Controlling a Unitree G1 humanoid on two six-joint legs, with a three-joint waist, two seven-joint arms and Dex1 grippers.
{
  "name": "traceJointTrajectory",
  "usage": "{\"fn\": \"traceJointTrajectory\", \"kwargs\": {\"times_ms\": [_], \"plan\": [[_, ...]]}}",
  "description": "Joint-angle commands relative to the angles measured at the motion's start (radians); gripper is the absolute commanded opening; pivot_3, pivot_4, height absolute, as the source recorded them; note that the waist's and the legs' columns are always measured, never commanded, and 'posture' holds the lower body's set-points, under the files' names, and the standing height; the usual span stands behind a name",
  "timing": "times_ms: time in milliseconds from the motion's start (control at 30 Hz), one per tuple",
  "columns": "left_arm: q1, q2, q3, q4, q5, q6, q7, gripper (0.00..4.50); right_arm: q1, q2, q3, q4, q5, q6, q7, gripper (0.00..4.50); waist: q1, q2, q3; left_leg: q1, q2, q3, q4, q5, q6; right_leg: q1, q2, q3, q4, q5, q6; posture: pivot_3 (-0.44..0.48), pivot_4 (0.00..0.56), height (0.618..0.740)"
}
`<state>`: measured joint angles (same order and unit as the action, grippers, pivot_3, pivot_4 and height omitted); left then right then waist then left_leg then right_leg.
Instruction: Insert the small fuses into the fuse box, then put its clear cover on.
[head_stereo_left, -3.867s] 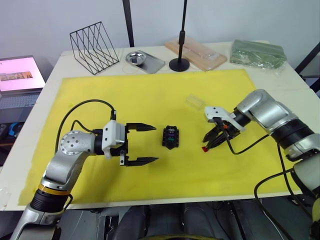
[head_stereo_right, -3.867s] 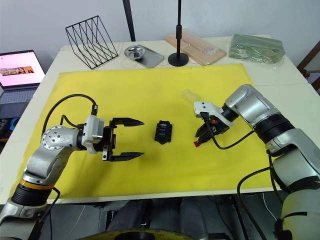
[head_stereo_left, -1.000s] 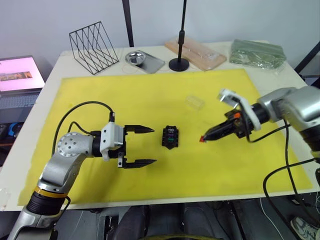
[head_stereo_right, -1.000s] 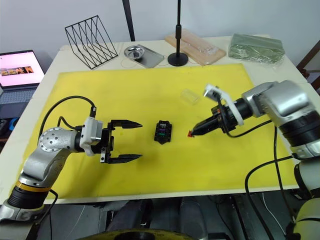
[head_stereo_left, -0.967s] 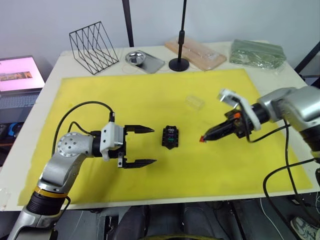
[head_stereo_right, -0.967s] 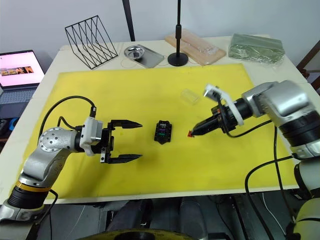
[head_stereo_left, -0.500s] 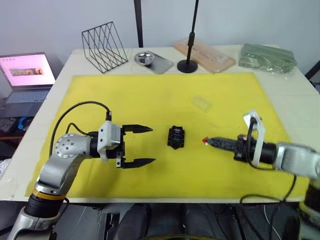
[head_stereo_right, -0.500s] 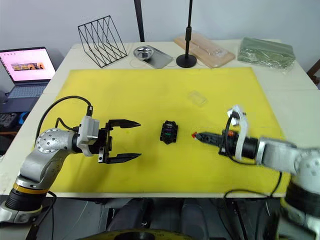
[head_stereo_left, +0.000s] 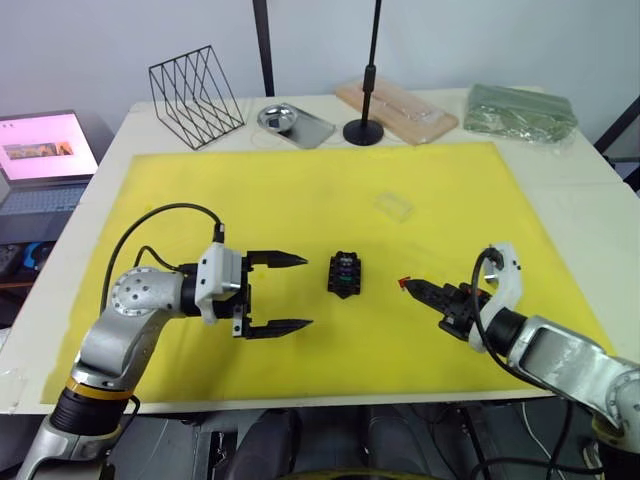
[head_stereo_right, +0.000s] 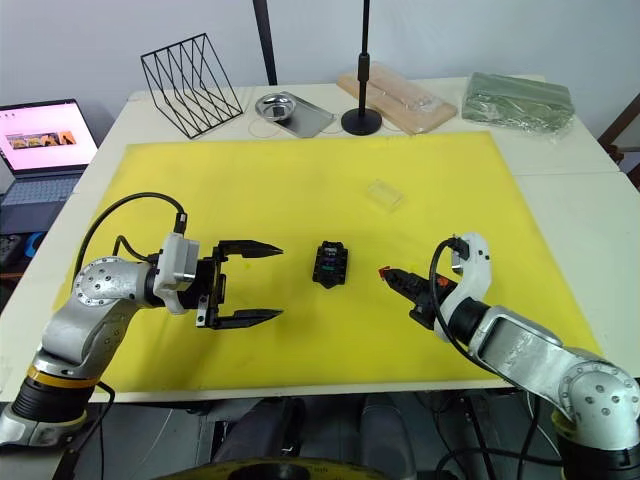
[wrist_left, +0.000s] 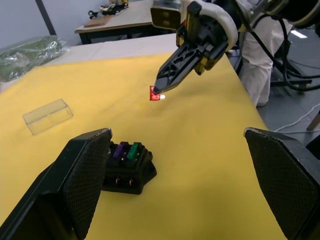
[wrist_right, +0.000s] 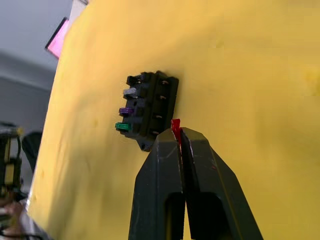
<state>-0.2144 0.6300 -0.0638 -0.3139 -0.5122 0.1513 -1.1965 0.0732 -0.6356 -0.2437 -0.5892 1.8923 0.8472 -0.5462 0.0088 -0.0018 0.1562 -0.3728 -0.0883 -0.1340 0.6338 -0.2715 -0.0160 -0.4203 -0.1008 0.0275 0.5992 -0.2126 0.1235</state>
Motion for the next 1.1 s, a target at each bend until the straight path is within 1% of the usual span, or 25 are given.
{"fn": "traceJointTrajectory", "kwargs": {"times_ms": [33, 167, 300, 467, 567, 833, 933, 967, 1000, 1033, 1067, 1100], "plan": [[-0.005, 0.008, 0.016, -0.033, -0.014, -0.003, 0.002, 4.50, 0.026, 0.046, 0.034, -0.038, 0.031, -0.126, -0.095, 0.02, 0.002, 0.000, 0.000, 0.000, 0.000, 0.000, 0.000, 0.000, 0.000, 0.000, 0.000, 0.000, 0.000, 0.000, 0.000, 0.000, 0.150, 0.740], [-0.009, 0.008, 0.017, -0.028, -0.013, -0.008, -0.001, 4.50, 0.064, 0.046, 0.057, -0.040, 0.065, -0.191, -0.167, 0.02, 0.002, 0.000, 0.000, 0.000, 0.000, 0.000, 0.000, 0.000, 0.000, 0.000, 0.000, 0.000, -0.001, 0.000, 0.000, 0.000, 0.150, 0.740], [-0.014, 0.006, 0.014, -0.023, -0.011, -0.012, -0.004, 4.50, 0.058, 0.034, 0.084, -0.041, 0.079, -0.215, -0.175, 0.02, 0.001, 0.000, 0.000, 0.000, 0.000, 0.000, 0.000, 0.000, 0.000, 0.000, 0.001, 0.000, -0.001, 0.000, 0.000, 0.000, 0.150, 0.740], [-0.018, 0.005, 0.013, -0.019, -0.008, -0.016, -0.006, 4.50, 0.067, 0.045, 0.111, -0.036, 0.080, -0.246, -0.202, 0.02, 0.002, 0.000, 0.000, 0.000, 0.000, 0.000, 0.000, 0.000, 0.000, 0.000, 0.001, 0.000, -0.001, 0.000, 0.000, 0.000, 0.150, 0.740], [-0.017, 0.004, 0.012, -0.021, -0.008, -0.017, -0.005, 4.50, 0.068, 0.043, 0.121, -0.035, 0.080, -0.252, -0.207, 0.69, 0.002, 0.000, 0.000, 0.000, 0.000, 0.000, 0.000, 0.000, 0.000, 0.000, 0.001, 0.000, -0.001, 0.000, 0.000, 0.000, 0.150, 0.740], [-0.014, 0.003, 0.015, -0.023, -0.007, -0.022, -0.002, 4.50, 0.071, 0.029, 0.113, -0.037, 0.080, -0.245, -0.199, 3.34, 0.003, 0.000, 0.000, 0.000, 0.000, -0.001, 0.000, 0.000, 0.000, 0.001, 0.001, 0.000, -0.001, 0.000, 0.000, 0.000, 0.150, 0.740], [-0.017, 0.002, 0.013, -0.021, -0.005, -0.023, -0.001, 4.50, 0.107, 0.003, 0.089, -0.057, 0.080, -0.224, -0.170, 4.28, 0.004, 0.000, 0.000, 0.000, 0.000, -0.001, 0.000, 0.000, 0.000, 0.001, 0.001, 0.000, -0.001, 0.000, -0.001, 0.000, 0.150, 0.740], [-0.018, 0.001, 0.011, -0.018, -0.003, -0.025, -0.002, 4.50, 0.137, -0.038, 0.064, -0.065, 0.080, -0.193, -0.120, 4.45, 0.005, 0.000, 0.000, 0.000, 0.000, -0.001, 0.000, 0.000, 0.000, 0.001, 0.001, 0.000, -0.001, 0.000, -0.001, 0.000, 0.150, 0.740], [-0.019, 0.001, 0.011, -0.015, -0.003, -0.026, -0.003, 4.50, 0.164, -0.094, 0.025, -0.057, 0.080, -0.146, -0.046, 4.45, 0.006, 0.000, 0.000, 0.000, 0.000, -0.001, 0.000, 0.000, 0.000, 0.001, 0.001, 0.000, -0.002, 0.000, 0.000, 0.000, 0.150, 0.740], [-0.022, 0.000, 0.011, -0.012, -0.003, -0.028, -0.006, 4.50, 0.171, -0.190, -0.026, -0.022, 0.080, -0.054, 0.088, 4.45, 0.007, 0.000, 0.000, 0.000, 0.000, -0.001, 0.000, 0.000, 0.000, 0.002, 0.001, 0.000, -0.002, -0.001, -0.001, 0.000, 0.150, 0.740], [-0.024, -0.001, 0.010, -0.009, -0.003, -0.029, -0.008, 4.50, 0.174, -0.262, -0.060, 0.008, 0.080, 0.009, 0.188, 4.45, 0.005, 0.000, 0.000, 0.000, 0.000, -0.001, 0.001, 0.000, 0.000, 0.004, 0.001, 0.000, -0.003, -0.001, -0.001, 0.000, 0.150, 0.740], [-0.027, -0.002, 0.008, -0.005, -0.003, -0.032, -0.011, 4.50, 0.148, -0.335, -0.091, 0.066, 0.080, 0.079, 0.302, 4.45, 0.004, 0.000, 0.000, 0.000, 0.000, -0.001, 0.001, 0.000, 0.001, 0.005, 0.001, 0.000, -0.004, -0.001, -0.002, 0.000, 0.150, 0.740]]}}
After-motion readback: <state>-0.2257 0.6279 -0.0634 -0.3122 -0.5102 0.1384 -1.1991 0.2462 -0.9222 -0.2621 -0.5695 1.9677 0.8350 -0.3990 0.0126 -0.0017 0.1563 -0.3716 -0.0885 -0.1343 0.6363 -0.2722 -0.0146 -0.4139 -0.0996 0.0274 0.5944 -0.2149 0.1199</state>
